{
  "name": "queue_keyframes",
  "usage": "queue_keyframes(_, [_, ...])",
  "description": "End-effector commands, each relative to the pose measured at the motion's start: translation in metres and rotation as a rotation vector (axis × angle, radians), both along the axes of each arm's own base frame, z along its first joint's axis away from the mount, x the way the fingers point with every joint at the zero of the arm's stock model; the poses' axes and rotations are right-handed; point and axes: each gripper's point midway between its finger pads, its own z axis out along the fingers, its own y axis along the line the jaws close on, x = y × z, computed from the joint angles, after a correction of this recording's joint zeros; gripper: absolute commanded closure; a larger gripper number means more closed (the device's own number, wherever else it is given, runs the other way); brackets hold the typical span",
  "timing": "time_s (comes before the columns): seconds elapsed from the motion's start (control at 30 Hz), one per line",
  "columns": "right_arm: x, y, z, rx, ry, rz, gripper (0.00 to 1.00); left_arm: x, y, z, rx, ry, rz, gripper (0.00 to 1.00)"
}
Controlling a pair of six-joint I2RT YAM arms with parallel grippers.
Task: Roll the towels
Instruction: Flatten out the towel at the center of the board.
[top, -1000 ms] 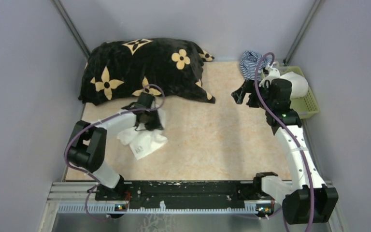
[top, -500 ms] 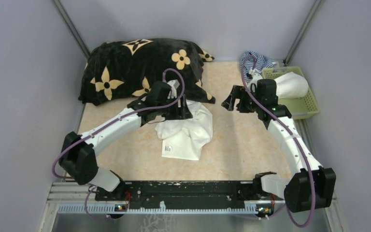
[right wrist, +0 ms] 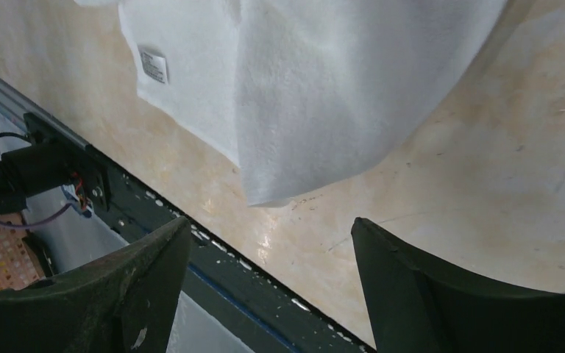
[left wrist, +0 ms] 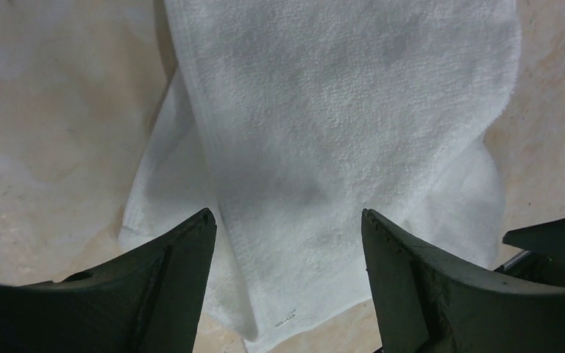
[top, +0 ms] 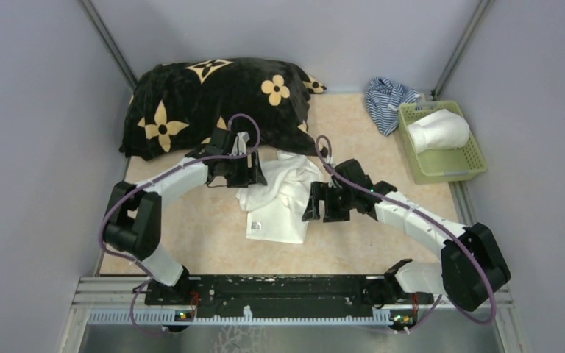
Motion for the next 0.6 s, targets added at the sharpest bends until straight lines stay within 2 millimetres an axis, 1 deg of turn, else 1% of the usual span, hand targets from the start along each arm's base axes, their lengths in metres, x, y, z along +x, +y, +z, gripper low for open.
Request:
queue_keyframes(0.0, [-0.002,0.035,0.007,0.065,-0.048,-0.003,0.19,0.008,-0.021,-0.004,-0.052,0.009,-0.101,0.21])
queue_keyframes(0.07, [-0.005,0.039,-0.002,0.048,-0.046,0.012,0.19,0.008,-0.026,-0.011,-0.067,0.032,-0.114,0.21])
queue_keyframes(0.13, [-0.004,0.041,-0.009,0.035,-0.044,0.021,0.19,0.006,-0.03,-0.019,-0.082,0.061,-0.122,0.23])
queue_keyframes(0.2, [-0.005,0.049,-0.016,0.033,-0.041,0.05,0.2,0.004,-0.032,-0.026,-0.092,0.087,-0.127,0.29])
queue_keyframes(0.27, [-0.009,0.056,-0.03,-0.007,-0.032,0.087,0.22,0.003,-0.032,-0.032,-0.096,0.102,-0.123,0.4])
queue_keyframes(0.33, [-0.01,0.056,-0.044,-0.066,-0.014,0.113,0.29,0.002,-0.032,-0.035,-0.093,0.109,-0.118,0.55])
queue_keyframes(0.4, [-0.009,0.054,-0.053,-0.098,-0.005,0.119,0.39,0.003,-0.029,-0.034,-0.087,0.097,-0.103,0.7])
queue_keyframes(0.43, [-0.007,0.053,-0.054,-0.109,-0.014,0.122,0.47,0.004,-0.027,-0.031,-0.083,0.086,-0.092,0.78])
queue_keyframes(0.5, [-0.003,0.044,-0.053,-0.164,-0.038,0.117,0.64,0.008,-0.019,-0.024,-0.074,0.06,-0.066,0.89])
queue_keyframes(0.53, [0.001,0.036,-0.049,-0.208,-0.059,0.11,0.77,0.01,-0.013,-0.019,-0.067,0.044,-0.042,0.94])
queue_keyframes(0.57, [0.008,0.025,-0.045,-0.261,-0.086,0.095,0.86,0.011,-0.006,-0.014,-0.065,0.035,-0.018,0.99])
